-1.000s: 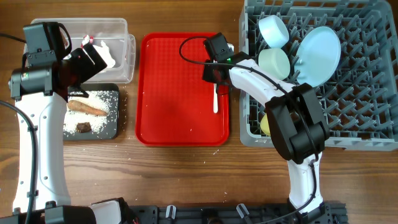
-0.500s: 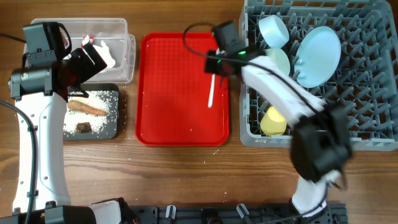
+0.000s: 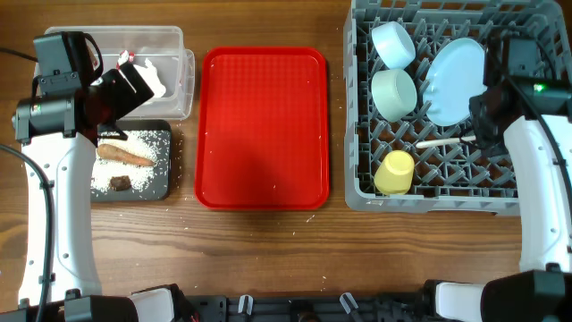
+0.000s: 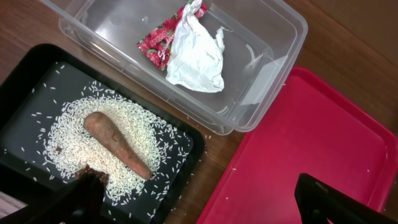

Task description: Sort waste into correct bins and load items into the dishwasher rack

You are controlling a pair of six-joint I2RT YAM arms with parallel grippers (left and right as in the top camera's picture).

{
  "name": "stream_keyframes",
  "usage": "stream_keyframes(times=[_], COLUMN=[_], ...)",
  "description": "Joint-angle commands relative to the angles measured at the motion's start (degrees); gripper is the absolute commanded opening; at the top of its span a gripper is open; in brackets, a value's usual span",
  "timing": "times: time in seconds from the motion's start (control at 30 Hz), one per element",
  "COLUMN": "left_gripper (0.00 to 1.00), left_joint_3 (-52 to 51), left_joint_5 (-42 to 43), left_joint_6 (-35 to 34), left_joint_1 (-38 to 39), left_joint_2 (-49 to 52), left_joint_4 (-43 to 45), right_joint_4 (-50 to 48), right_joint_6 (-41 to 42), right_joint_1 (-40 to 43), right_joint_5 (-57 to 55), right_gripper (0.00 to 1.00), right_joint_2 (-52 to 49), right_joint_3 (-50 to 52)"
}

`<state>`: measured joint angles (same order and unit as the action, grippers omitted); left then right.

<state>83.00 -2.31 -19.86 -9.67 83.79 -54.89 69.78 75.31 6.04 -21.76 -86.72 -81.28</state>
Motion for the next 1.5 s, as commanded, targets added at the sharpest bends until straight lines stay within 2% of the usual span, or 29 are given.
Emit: stream_keyframes(times=[0.0, 0.1, 0.2, 0.23, 0.27, 0.3, 0.33, 0.47, 0.57, 0.63, 0.7, 0.77, 0.9, 1.07, 1.17, 1.3, 1.47], left_gripper=[1.00, 1.00, 1.00, 1.00, 1.00, 1.00, 1.00, 1.00, 1.00, 1.00, 1.00, 1.00, 1.00, 1.00, 1.00, 1.00, 1.00], left_joint_3=[0.68, 0.68, 0.68, 0.68, 0.68, 0.68, 0.68, 0.68, 0.68, 0.68, 0.68, 0.68, 0.68, 0.68, 0.68, 0.68, 0.68], left_joint_5=[-0.57, -0.57, -0.57, -0.57, -0.57, -0.57, -0.57, -0.57, -0.57, -0.57, -0.57, -0.57, -0.57, -0.57, -0.57, -0.57, -0.57], left_joint_6=[-0.33, -0.33, -0.33, -0.33, -0.33, -0.33, -0.33, -0.33, -0.33, -0.33, -0.33, -0.33, -0.33, -0.33, -0.33, -0.33, -0.33], left_joint_1=[-0.15, -0.15, -0.15, -0.15, -0.15, -0.15, -0.15, -0.15, -0.15, -0.15, -0.15, -0.15, -0.15, -0.15, -0.15, -0.15, -0.15], left_joint_2=[0.15, 0.15, 0.15, 0.15, 0.15, 0.15, 0.15, 0.15, 0.15, 0.15, 0.15, 0.15, 0.15, 0.15, 0.15, 0.15, 0.15], left_joint_4=[0.15, 0.15, 0.15, 0.15, 0.15, 0.15, 0.15, 0.15, 0.15, 0.15, 0.15, 0.15, 0.15, 0.15, 0.15, 0.15, 0.15], right_joint_4=[-5.44, -11.30, -12.48, -12.50, -12.37, -12.35, -12.31, -10.51, -10.23, -10.38, -8.79, -6.88, -6.01, 0.81, -0.24, -16.37, -42.14], right_joint_6=[5.22, 5.25, 5.25, 5.18, 3.96, 1.88, -0.96, -10.34, -30.42, -45.97, -55.63, -55.67, -56.22, -65.29, -68.06, -68.28, -67.65], right_joint_1=[0.96, 0.96, 0.96, 0.96, 0.96, 0.96, 0.96, 0.94, 0.90, 0.90, 0.90, 0.90, 0.90, 0.90, 0.90, 0.87, -0.04], right_joint_5=[-1.38, -1.81, -3.34, -4.00, -4.39, -4.66, -4.83, -3.74, 6.14, 17.81, 30.64, 33.86, 33.24, 28.15, 27.89, 27.78, 29.51], right_gripper=[0.04, 0.04, 0.06, 0.27, 0.73, 0.92, 1.00, 1.00, 1.00, 1.00, 1.00, 1.00, 1.00, 1.00, 1.00, 1.00, 1.00], right_joint_2=[-0.50, -0.50, -0.50, -0.50, -0.50, -0.48, -0.48, 2.12, 10.10, 17.55, 25.83, 33.86, 43.21, 46.58, 46.56, 49.99, 67.49], right_joint_3=[6.95, 12.09, 12.63, 12.63, 12.63, 12.63, 12.61, 10.49, 5.44, 3.80, 3.80, 3.80, 3.82, 3.87, 4.20, 14.40, 42.97])
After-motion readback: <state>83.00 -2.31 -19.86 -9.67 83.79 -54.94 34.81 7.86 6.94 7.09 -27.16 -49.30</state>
